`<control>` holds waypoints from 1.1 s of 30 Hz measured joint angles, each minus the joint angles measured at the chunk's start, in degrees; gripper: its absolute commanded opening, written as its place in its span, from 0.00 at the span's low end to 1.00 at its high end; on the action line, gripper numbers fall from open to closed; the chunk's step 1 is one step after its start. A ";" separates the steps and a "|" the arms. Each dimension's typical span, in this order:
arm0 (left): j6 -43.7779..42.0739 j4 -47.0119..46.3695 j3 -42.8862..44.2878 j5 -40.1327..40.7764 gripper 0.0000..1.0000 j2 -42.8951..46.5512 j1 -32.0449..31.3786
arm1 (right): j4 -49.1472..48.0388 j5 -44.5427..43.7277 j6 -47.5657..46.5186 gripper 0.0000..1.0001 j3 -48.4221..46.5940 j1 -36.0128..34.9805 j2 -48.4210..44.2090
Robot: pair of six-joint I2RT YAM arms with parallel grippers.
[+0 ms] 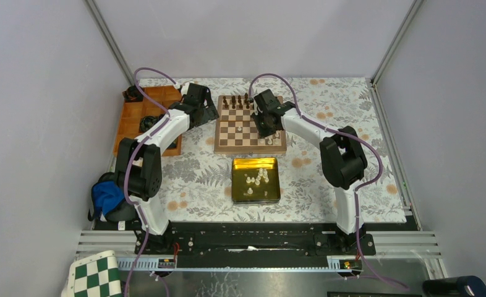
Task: Set up the chess pieces on the board
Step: Place the chess piece on the chessboard.
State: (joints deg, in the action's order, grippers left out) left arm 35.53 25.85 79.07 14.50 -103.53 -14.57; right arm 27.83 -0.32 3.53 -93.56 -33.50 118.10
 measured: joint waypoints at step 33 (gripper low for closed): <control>0.02 -0.02 -0.02 -0.02 0.99 0.00 0.00 | -0.81 0.02 0.42 0.06 2.27 -0.61 -1.49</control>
State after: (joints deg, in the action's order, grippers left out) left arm 35.55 25.82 79.05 14.48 -103.53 -14.57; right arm 27.03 -0.30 3.95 -91.29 -34.11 116.62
